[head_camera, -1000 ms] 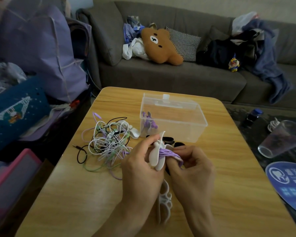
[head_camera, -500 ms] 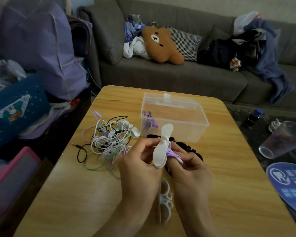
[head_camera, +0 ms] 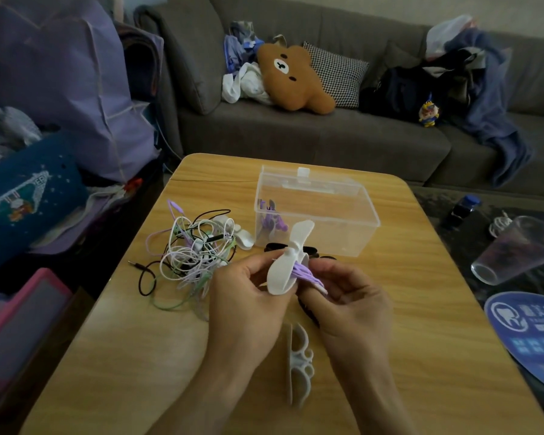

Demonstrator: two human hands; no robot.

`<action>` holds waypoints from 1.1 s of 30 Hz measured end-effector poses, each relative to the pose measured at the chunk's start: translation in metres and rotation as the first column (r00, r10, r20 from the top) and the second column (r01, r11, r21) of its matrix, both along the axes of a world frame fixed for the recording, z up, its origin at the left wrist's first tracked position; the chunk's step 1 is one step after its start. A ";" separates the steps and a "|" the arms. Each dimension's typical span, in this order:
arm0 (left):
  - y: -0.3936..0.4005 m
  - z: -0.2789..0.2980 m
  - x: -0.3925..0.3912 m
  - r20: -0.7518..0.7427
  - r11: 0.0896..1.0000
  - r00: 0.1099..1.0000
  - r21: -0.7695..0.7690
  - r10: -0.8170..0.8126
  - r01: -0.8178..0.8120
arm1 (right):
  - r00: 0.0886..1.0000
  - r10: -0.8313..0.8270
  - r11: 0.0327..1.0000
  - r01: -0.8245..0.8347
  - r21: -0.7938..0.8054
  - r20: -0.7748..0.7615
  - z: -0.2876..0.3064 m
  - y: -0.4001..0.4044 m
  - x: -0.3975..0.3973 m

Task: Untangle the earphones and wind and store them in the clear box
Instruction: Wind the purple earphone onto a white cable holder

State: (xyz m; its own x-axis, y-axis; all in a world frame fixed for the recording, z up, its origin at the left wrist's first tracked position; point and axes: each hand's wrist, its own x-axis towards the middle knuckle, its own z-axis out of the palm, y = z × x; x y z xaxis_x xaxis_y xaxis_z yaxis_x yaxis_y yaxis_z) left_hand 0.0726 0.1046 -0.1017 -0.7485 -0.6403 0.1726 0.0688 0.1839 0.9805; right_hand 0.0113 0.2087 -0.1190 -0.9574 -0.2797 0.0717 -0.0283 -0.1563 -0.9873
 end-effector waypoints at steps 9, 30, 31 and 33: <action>-0.030 0.002 0.008 0.230 0.982 0.955 0.055 -0.189 0.182 | 0.929 0.256 0.920 -0.149 0.362 -0.269 0.008 0.015 -0.011; -0.042 0.001 0.009 0.093 0.822 0.871 0.391 -0.482 0.413 | 0.929 0.085 0.984 -0.021 0.177 -0.361 0.000 0.011 -0.009; -0.040 0.002 0.008 0.083 0.829 0.878 0.380 -0.471 0.409 | 0.929 0.073 0.988 -0.018 0.154 -0.362 0.001 0.010 -0.007; -0.036 0.005 0.006 0.095 0.861 0.897 0.341 -0.431 0.377 | 0.938 0.085 0.990 -0.042 0.131 -0.337 0.002 0.009 -0.004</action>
State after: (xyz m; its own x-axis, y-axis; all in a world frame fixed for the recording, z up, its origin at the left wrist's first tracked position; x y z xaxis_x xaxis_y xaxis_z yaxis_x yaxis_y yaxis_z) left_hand 0.0790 0.0689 -0.0969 -0.9527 -0.2756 -0.1284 -0.0934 -0.1366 0.9862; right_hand 0.0068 0.2176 -0.1168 -0.8611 -0.3661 0.3528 -0.3604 -0.0498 -0.9315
